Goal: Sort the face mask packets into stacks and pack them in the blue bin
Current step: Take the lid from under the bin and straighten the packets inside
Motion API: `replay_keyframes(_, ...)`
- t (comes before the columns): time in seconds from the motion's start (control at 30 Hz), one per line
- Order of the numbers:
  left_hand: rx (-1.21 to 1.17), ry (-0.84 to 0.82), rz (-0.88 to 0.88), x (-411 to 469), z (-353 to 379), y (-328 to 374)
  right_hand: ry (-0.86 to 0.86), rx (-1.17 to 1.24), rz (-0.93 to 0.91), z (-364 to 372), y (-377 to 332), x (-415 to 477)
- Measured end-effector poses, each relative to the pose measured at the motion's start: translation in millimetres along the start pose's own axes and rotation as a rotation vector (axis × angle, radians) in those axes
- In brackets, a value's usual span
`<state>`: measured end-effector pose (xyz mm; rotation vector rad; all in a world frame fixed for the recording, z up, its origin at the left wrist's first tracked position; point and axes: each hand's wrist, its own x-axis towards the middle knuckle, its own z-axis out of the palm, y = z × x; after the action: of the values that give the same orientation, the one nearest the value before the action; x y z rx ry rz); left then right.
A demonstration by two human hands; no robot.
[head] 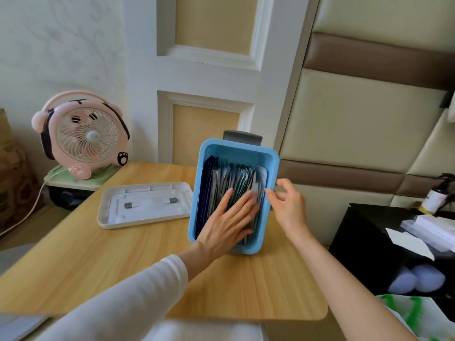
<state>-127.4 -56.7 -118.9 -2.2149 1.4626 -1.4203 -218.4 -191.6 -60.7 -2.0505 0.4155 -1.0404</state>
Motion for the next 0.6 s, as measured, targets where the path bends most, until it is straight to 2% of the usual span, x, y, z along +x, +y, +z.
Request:
replay_keyframes(0.13, 0.115, -0.023, 0.023, -2, 1, -11, -0.015, -0.067, -0.004, -2, -3, 2)
replay_keyframes(0.3, 0.091, 0.048, 0.104, 4, -2, -7, 0.043, -0.252, -0.100, 3, -8, -3)
replay_keyframes(0.37, -0.003, 0.092, 0.030, 12, -9, -3, 0.045, -0.292, -0.102, 2, -11, -3)
replay_keyframes(0.47, -0.216, 0.165, -0.216, 34, -25, -2, -0.016, -0.337, -0.117, 0, -15, -6)
replay_keyframes(0.53, -0.293, 0.176, -0.357, 49, -33, -4, -0.094, -0.275, -0.098, 1, -17, -8)
replay_keyframes(0.6, -0.307, 0.131, -0.402, 57, -32, -9, -0.167, -0.167, -0.053, 1, -17, -8)
